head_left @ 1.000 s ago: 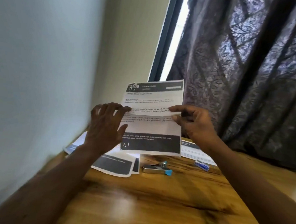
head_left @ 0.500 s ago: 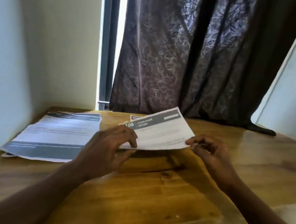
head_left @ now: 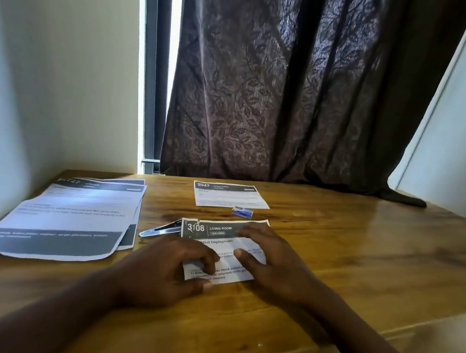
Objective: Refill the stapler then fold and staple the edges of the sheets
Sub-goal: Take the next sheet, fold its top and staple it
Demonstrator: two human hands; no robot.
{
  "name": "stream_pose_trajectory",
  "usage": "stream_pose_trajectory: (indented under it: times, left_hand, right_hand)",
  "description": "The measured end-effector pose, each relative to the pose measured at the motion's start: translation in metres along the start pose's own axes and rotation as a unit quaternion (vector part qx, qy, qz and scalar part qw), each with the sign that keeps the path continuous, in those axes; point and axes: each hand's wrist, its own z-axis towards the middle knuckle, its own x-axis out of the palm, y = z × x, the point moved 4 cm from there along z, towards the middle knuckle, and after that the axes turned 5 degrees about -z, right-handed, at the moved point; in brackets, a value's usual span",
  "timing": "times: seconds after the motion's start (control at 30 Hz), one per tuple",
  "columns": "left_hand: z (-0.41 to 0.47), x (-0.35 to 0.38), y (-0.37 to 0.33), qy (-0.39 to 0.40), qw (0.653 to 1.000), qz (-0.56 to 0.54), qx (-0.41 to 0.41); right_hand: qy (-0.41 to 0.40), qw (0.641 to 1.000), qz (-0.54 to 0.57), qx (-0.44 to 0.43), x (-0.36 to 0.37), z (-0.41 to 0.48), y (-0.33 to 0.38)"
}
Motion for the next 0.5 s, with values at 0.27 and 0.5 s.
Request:
stream_pose_trajectory:
  times: [0.27, 0.5]
  left_hand:
    - [0.007, 0.002, 0.001, 0.013, 1.000, -0.014, 0.008]
    - [0.014, 0.012, 0.005, 0.083, 0.989, 0.093, -0.083]
  right_hand:
    - [0.088, 0.994, -0.055, 0.031, 0.028, 0.027, 0.006]
    - [0.130, 0.982, -0.138, 0.024, 0.034, 0.024, 0.010]
